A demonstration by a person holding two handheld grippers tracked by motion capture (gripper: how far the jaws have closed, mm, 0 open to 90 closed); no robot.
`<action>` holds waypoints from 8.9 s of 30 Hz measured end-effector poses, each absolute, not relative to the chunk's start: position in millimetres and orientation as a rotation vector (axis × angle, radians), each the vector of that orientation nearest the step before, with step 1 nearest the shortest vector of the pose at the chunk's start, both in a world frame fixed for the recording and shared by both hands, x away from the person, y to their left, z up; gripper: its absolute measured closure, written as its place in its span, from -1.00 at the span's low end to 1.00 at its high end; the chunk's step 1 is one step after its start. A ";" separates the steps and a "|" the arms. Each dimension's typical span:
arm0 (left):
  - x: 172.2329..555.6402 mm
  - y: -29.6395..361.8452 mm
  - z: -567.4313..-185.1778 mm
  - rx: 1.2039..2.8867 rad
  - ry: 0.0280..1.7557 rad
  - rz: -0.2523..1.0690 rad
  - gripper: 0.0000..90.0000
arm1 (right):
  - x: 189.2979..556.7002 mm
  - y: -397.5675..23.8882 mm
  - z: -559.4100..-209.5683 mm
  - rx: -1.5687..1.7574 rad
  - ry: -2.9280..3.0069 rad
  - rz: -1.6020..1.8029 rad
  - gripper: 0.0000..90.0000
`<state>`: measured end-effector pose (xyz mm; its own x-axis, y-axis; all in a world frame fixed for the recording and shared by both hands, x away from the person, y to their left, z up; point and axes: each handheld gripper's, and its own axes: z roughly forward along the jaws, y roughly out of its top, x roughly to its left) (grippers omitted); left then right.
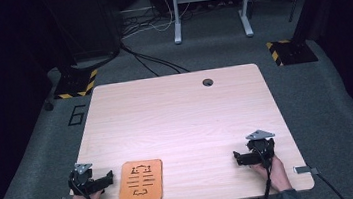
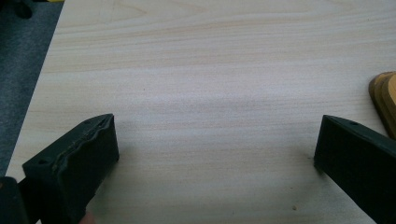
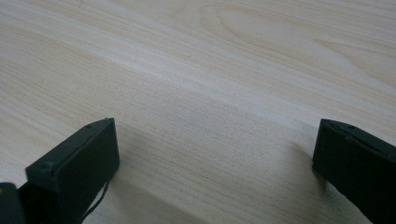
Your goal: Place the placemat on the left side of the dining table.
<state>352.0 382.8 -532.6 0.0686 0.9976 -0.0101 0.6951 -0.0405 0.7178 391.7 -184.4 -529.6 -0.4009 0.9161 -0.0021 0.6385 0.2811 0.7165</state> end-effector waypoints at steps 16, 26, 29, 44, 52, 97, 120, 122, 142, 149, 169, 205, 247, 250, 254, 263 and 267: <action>353.3 382.9 -532.3 1.802 1.678 0.695 -1.00 | 387.9 -189.0 -520.8 1.424 2.157 0.971 -1.00; 353.2 382.9 -532.2 1.803 1.679 0.697 -1.00 | 381.0 -181.9 -509.6 1.406 2.181 1.030 -1.00; 353.2 382.9 -532.3 1.802 1.679 0.695 -1.00 | 379.2 -177.4 -505.4 1.398 2.191 1.045 -1.00; 353.1 382.9 -532.3 1.802 1.679 0.695 -1.00 | 375.5 -154.5 -491.8 1.330 2.245 1.082 -1.00; 353.1 382.9 -532.3 1.801 1.680 0.695 -1.00 | 374.8 -142.7 -486.0 1.290 2.277 1.094 -0.99; 353.2 383.1 -532.8 1.789 1.683 0.704 -1.00 | 378.2 -51.9 -465.3 1.029 2.472 1.144 -0.96; 353.1 383.1 -532.8 1.789 1.683 0.704 -1.00 | 384.0 -11.8 -469.0 0.944 2.569 1.146 -0.95; 353.2 383.1 -532.8 1.789 1.683 0.705 -1.00 | 385.1 -6.7 -469.1 0.932 2.578 1.154 -0.94; 353.2 383.1 -532.8 1.789 1.683 0.704 -1.00 | 391.2 22.6 -472.4 0.890 2.638 1.152 -0.94; 353.1 383.2 -532.8 1.788 1.683 0.704 -1.00 | 393.0 36.4 -479.2 0.915 2.672 1.140 -0.94; 353.1 383.5 -532.8 1.786 1.685 0.707 -1.00 | 401.4 76.8 -508.5 0.859 2.708 1.044 -0.94; 352.9 383.4 -532.9 1.780 1.689 0.706 -1.00 | 401.1 86.4 -515.4 0.869 2.717 1.001 -0.94; 352.7 383.2 -533.0 1.777 1.691 0.706 -0.99 | 404.1 57.7 -516.4 0.911 2.728 1.001 -0.93; 352.6 383.2 -532.9 1.778 1.692 0.707 -0.99 | 403.6 57.2 -516.3 0.928 2.723 1.000 -0.93; 352.6 383.2 -533.0 1.778 1.691 0.706 -0.99 | 403.5 55.5 -516.2 0.924 2.722 0.997 -0.93; 352.3 383.1 -532.8 1.778 1.695 0.705 -0.99 | 399.4 47.7 -518.1 0.941 2.682 0.991 -0.93; 352.3 382.7 -532.7 1.777 1.699 0.709 -1.00 | 398.1 45.9 -519.5 0.934 2.664 1.014 -0.93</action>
<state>352.3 382.7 -532.7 0.0501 0.9987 -0.0122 0.6938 -0.0261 0.7197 398.1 45.9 -519.5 -0.7971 0.5981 0.0837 0.5023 0.5797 0.6416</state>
